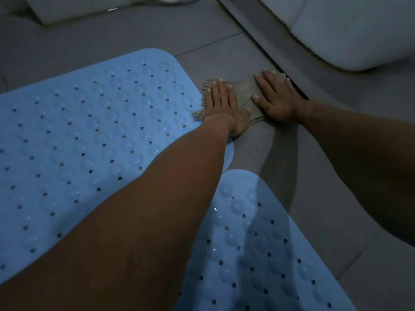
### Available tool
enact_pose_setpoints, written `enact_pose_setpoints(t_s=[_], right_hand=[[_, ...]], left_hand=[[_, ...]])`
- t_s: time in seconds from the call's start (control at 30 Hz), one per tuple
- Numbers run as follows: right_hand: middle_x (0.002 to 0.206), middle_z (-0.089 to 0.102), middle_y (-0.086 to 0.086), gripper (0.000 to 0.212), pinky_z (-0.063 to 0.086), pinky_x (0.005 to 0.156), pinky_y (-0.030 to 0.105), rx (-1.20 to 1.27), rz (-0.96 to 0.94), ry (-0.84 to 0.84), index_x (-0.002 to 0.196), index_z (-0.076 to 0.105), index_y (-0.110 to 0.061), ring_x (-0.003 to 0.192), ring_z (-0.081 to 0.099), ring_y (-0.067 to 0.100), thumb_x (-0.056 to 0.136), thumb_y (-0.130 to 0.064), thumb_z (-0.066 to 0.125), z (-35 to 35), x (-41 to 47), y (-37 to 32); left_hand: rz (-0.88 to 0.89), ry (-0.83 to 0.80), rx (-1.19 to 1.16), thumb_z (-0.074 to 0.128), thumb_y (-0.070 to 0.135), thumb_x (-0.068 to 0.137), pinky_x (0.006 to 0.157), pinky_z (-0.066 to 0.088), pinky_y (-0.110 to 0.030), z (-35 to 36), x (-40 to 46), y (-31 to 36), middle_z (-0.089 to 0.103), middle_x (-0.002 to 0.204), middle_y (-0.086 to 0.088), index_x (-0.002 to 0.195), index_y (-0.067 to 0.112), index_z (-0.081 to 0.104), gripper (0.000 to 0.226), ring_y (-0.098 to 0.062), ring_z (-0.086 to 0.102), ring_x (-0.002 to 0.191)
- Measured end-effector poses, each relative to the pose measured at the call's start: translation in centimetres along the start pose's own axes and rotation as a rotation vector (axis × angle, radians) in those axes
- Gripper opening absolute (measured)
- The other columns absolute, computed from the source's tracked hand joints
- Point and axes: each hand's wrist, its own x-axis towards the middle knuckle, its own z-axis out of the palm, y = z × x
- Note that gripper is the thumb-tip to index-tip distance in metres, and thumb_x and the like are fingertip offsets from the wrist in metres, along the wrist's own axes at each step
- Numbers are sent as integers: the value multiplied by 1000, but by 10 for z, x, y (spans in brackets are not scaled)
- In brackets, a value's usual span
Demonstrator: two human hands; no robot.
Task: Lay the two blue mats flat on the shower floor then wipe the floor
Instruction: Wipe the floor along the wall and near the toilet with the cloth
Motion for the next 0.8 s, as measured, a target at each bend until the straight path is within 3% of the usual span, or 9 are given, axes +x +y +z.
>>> enact_pose_setpoints(t_s=[0.8], right_hand=[[167,-9,2,73,-14,121,50,-3,-59,57,160,-1,-24,153,-12,22,98,-61,12,18,-37,15]], left_hand=[[-191,70,133,11,56,98,119,-10,-41,21,-36,45,-13,161,-14,154,8,-6,76,-27,-13,149]])
